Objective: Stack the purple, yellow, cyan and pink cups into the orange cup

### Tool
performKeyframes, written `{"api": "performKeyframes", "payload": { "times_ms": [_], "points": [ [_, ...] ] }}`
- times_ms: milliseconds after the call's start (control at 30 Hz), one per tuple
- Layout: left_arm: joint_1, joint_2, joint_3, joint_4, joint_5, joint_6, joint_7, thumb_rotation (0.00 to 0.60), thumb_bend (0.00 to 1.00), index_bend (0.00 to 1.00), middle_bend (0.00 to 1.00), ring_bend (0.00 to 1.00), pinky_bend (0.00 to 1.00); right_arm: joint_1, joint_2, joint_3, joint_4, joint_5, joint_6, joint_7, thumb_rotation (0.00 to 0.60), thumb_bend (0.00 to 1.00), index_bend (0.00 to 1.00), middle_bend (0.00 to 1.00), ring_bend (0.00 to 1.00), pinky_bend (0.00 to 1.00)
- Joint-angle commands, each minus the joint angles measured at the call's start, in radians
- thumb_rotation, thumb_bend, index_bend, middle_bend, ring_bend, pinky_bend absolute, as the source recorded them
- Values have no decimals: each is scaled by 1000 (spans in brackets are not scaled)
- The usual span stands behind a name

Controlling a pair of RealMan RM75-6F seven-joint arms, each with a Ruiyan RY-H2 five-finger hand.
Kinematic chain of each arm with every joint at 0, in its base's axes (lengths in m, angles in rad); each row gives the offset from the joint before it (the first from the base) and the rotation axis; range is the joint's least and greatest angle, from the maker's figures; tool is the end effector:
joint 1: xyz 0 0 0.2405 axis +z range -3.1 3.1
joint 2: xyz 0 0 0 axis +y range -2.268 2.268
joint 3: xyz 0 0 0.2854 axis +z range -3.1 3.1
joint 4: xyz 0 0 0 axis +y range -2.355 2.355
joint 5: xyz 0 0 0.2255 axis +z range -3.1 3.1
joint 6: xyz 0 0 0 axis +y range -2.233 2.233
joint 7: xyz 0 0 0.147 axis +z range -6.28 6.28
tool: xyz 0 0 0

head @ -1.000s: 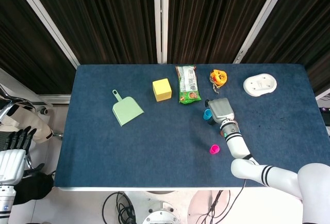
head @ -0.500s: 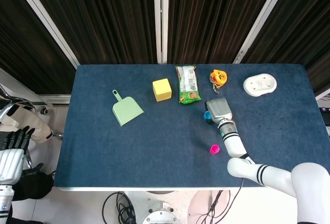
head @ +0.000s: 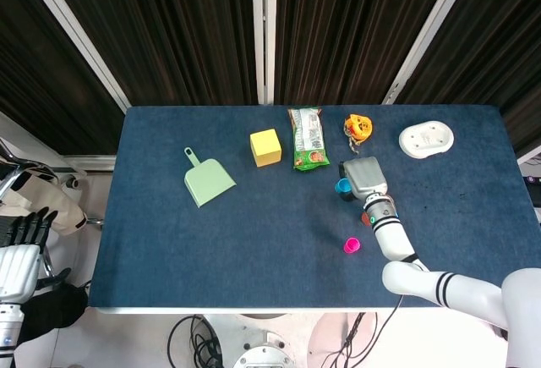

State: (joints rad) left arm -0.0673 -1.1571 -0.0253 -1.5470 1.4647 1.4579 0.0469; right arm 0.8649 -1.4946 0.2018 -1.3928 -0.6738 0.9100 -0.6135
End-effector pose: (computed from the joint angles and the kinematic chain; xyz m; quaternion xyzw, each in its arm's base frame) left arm -0.3654 0.1763 0.1460 -0.6021 -0.3934 -0.3408 0.6055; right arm -0.1931 -0.4269 -0.0001 0.7156 -0.3912 0.2561 0.5188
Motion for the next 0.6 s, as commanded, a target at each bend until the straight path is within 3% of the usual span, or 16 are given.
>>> {"api": "performKeyframes", "payload": {
  "times_ms": [33, 267, 600],
  "points": [
    [1, -1, 0, -5, 0, 1, 7, 600, 58, 31, 0, 0, 0, -20, 120, 4, -121, 26, -7, 5, 600, 209, 603, 567, 622, 727],
    [-2, -6, 3, -16, 4, 0, 31, 600, 58, 31, 0, 0, 0, -35, 273, -35, -271, 65, -37, 2, 600, 209, 603, 578, 622, 727],
    [-1, -3, 4, -28, 4, 2, 46, 600, 59, 31, 0, 0, 0, -16, 355, -99, -355, 113, -57, -14, 600, 209, 605, 580, 621, 727]
  ]
}}
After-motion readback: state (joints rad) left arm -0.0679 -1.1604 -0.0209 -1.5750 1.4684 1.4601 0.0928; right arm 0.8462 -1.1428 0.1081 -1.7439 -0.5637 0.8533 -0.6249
